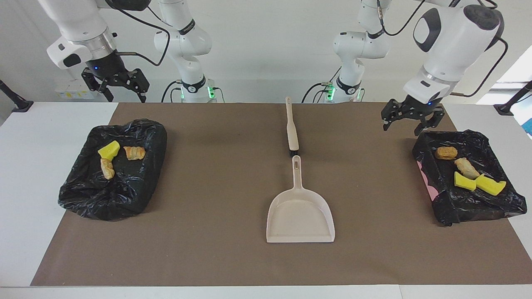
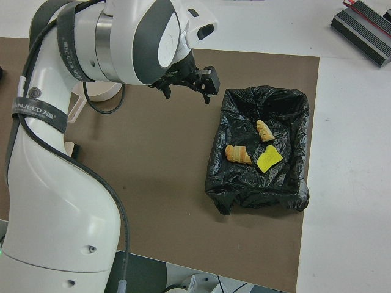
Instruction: Sweep and dump trash in bin
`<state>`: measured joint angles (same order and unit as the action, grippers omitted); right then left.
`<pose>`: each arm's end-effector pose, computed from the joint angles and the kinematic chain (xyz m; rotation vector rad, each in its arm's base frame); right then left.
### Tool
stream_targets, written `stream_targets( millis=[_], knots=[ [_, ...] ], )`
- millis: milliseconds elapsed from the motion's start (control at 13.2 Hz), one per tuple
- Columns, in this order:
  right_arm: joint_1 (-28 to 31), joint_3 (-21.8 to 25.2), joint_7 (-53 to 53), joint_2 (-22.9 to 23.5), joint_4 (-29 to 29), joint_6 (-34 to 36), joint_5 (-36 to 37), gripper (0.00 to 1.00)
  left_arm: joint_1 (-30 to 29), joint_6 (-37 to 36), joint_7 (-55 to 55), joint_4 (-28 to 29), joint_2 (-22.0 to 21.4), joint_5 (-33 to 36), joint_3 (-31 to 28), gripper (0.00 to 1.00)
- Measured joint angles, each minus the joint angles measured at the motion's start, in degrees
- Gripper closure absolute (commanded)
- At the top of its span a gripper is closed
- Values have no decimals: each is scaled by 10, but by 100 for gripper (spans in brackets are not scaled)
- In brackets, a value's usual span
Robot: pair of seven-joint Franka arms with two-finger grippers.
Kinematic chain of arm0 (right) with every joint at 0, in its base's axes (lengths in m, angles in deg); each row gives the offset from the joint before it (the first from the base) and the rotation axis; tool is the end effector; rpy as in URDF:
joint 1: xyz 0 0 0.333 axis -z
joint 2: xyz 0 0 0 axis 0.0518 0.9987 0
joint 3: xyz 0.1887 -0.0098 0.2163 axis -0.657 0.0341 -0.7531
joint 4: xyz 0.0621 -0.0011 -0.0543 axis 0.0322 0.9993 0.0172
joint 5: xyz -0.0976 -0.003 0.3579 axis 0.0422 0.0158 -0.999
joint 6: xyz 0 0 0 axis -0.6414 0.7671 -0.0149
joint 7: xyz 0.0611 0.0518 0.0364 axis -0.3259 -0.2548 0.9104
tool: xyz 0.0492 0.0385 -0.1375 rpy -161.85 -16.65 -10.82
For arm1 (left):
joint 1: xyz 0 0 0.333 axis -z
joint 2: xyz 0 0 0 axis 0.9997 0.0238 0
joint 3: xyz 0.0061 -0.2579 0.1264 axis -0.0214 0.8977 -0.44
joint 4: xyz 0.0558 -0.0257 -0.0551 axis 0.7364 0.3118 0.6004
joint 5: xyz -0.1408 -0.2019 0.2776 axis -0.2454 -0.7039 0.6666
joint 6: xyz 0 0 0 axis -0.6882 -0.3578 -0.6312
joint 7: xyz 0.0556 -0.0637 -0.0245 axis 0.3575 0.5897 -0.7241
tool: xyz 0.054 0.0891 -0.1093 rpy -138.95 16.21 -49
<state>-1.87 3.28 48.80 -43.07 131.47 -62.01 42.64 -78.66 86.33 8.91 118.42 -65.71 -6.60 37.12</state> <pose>0.5097 -0.0283 0.5761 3.1278 -0.0651 -0.0559 0.5316 -0.0531 0.5360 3.0750 -0.3764 0.0713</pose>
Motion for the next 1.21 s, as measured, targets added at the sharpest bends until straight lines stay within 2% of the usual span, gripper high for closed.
stream_targets(
  millis=[227, 378, 1208],
  knots=[
    [0, 0, 0, 0, 0, 0, 0, 0, -18, -85, 7, -56, -12, 6, -1, 0],
    [0, 0, 0, 0, 0, 0, 0, 0, -21, -115, 7, -84, -11, 8, -1, 0],
    [0, 0, 0, 0, 0, 0, 0, 0, -30, -116, 7, -93, -6, 19, -2, 0]
  ],
)
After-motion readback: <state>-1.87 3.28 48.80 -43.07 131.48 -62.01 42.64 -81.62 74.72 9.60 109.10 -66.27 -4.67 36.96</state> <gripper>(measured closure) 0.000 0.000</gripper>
